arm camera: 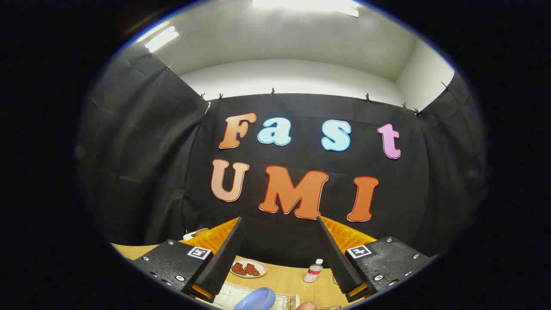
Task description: Take the plate from the dish rack, then take the spoon from the basket and place it into the plate.
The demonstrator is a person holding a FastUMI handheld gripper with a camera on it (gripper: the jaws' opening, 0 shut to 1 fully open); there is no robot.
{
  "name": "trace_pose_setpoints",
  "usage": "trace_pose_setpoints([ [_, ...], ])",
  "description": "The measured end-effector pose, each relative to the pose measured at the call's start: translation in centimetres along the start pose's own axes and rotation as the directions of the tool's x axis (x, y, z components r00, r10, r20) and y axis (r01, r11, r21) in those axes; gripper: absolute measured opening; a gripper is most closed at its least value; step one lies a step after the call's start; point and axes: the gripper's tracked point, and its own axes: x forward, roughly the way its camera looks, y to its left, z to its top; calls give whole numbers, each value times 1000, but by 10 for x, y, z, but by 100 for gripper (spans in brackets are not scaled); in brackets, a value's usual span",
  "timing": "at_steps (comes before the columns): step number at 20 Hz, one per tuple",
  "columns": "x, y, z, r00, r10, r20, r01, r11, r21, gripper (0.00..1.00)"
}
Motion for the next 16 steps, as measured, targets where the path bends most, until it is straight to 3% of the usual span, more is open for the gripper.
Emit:
trace_pose_setpoints([
  [12,-11,-18,-46,993,-18,-113,21,999,30,99],
  [16,-7,-9,-66,983,60,-171,-51,997,54,99],
])
